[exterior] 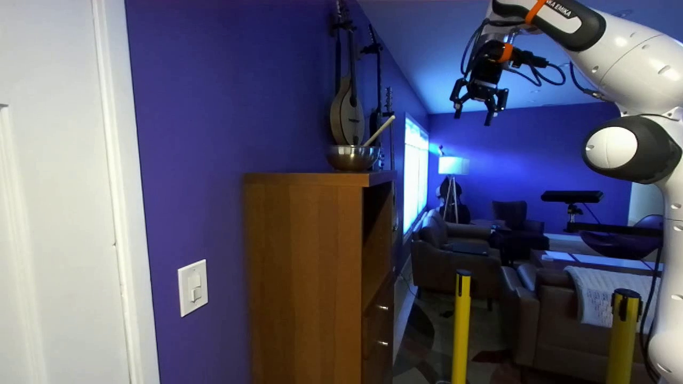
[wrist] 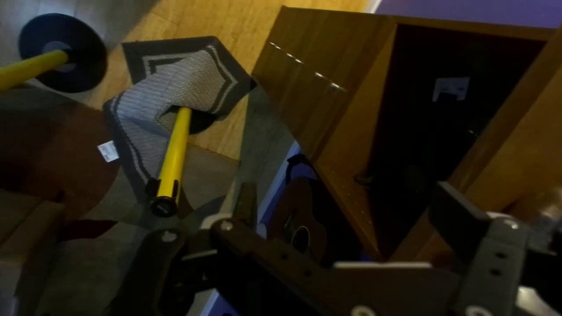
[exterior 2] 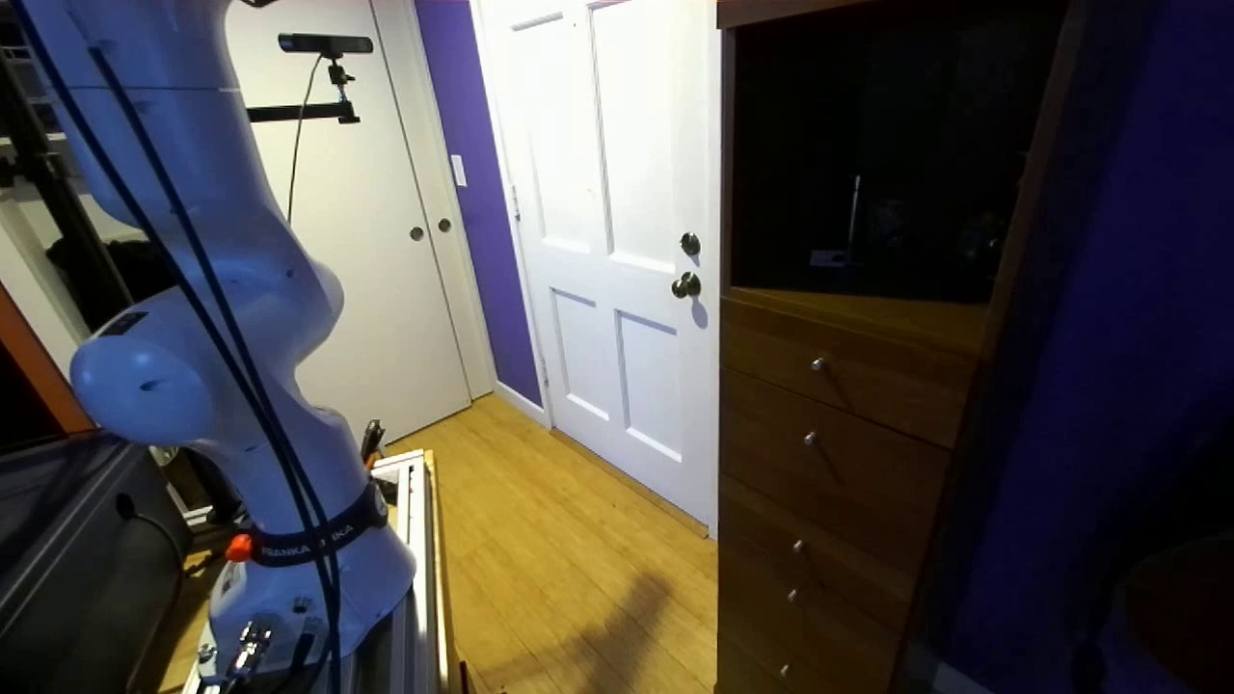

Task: Remove the dishpan from the cabinet shelf and place it on top of the cabinet

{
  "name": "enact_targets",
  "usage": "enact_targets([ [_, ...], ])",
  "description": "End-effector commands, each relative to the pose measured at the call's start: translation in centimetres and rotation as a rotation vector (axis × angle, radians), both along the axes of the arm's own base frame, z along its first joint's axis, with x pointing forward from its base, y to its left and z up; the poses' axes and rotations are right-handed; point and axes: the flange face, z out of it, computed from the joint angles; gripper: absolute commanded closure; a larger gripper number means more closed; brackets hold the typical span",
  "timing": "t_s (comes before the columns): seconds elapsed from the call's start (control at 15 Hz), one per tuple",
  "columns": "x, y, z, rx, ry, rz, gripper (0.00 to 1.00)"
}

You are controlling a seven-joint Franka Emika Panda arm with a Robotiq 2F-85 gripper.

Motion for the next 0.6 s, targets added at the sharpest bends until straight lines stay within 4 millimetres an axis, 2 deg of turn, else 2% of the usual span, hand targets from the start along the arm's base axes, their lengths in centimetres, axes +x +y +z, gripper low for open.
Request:
enact_targets([
  [0.0, -0.2, -1.9, -3.0, -0.020, 0.137, 0.097, 0.00],
  [0.13, 0.5, -2.4, -5.1, 0.008, 0.207, 0.146, 0.00],
  [0.2, 0.9, -2.0, -3.6, -0.007, 0.142, 0.098, 0.00],
  [0.33, 1.6, -2.5, -5.1, 0.009, 0.185, 0.123, 0.00],
  [0.53, 1.7, -2.5, -5.4, 0.015, 0.196, 0.131, 0.00],
])
